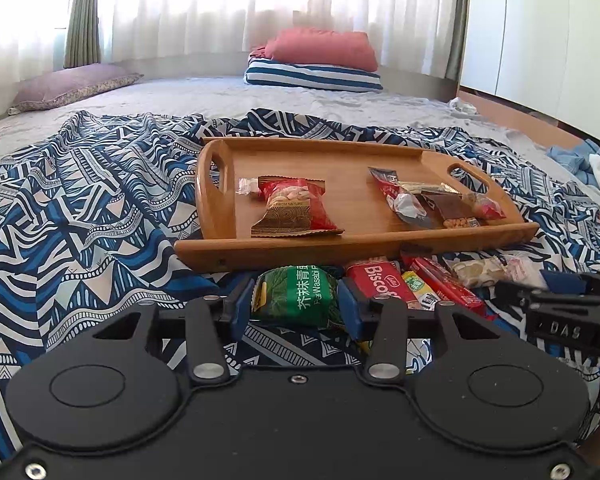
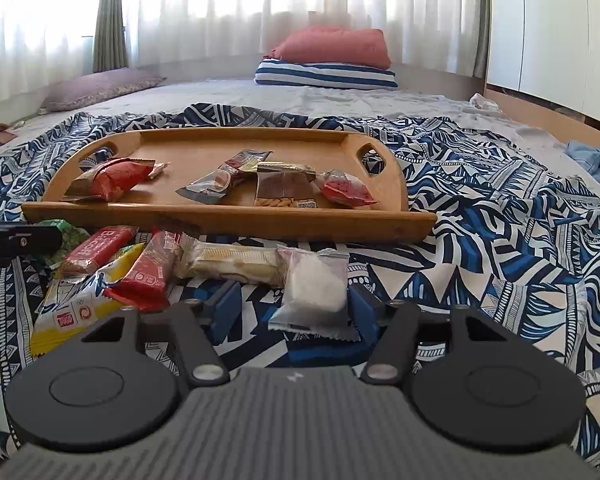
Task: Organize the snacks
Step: 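Grasp the green wasabi-pea packet with the left tool while the right tool grasps the white translucent packet, then carry the green packet with the left tool while the right tool carries the white packet over the tray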
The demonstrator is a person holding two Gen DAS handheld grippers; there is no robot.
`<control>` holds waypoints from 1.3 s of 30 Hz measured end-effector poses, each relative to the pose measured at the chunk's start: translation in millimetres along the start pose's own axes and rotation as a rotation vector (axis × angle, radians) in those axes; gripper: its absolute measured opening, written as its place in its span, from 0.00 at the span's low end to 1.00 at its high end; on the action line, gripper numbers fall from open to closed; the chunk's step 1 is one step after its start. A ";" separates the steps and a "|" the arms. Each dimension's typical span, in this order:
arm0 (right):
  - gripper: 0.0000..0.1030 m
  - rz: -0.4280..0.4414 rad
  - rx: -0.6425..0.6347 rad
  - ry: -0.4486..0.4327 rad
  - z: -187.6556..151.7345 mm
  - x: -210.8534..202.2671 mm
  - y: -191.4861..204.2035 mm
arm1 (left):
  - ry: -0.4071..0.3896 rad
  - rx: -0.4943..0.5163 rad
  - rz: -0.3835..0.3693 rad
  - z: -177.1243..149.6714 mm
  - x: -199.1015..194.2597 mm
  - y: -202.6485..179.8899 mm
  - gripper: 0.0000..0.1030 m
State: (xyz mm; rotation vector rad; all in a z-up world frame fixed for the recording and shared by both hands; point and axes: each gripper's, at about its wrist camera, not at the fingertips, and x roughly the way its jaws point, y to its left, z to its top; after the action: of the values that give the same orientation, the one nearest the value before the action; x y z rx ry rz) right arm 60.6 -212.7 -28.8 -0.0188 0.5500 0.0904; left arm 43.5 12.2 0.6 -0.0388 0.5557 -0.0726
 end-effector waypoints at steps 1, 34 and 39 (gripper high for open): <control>0.62 -0.001 0.005 -0.002 1.2 -0.6 -0.6 | -0.001 0.006 0.002 -0.4 0.3 -0.7 0.45; 0.35 -0.042 0.169 -0.043 44.9 -7.2 -25.3 | -0.067 -0.063 0.012 51.2 -8.7 16.0 0.44; 0.35 -0.029 0.152 -0.058 70.2 2.3 -31.0 | -0.077 -0.070 0.006 79.3 4.3 22.7 0.44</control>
State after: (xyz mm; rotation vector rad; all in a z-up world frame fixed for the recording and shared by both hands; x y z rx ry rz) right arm 102.0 -240.5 29.6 0.1239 0.4969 0.0201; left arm 90.3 35.9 64.4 -0.1079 0.4814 -0.0453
